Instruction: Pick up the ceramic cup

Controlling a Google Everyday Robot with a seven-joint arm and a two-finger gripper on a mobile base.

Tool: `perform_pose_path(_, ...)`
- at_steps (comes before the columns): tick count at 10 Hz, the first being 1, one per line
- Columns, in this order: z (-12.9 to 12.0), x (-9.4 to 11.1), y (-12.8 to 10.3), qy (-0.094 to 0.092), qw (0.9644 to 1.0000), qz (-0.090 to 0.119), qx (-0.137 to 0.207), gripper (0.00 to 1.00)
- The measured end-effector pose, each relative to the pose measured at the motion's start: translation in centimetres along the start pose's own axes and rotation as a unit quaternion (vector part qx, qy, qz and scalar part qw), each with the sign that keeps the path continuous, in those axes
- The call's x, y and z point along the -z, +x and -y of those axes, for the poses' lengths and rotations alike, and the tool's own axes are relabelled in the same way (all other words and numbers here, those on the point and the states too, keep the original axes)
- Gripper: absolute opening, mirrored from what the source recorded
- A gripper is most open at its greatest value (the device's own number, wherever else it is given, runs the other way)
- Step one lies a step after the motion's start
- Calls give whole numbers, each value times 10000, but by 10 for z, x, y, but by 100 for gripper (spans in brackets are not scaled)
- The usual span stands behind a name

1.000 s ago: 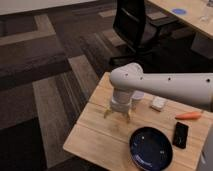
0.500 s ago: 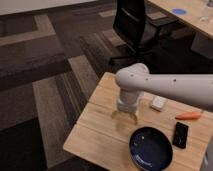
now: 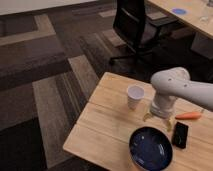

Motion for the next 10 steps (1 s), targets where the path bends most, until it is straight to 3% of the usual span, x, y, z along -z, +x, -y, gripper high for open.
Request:
perform_pose_path(5, 1, -1, -1, 12, 10000, 13, -22, 65)
perform_pose_path(7, 19, -9, -23, 84, 9998, 145, -143, 65)
perform_pose_path(10, 45, -34, -72, -446, 9984, 130, -316, 65)
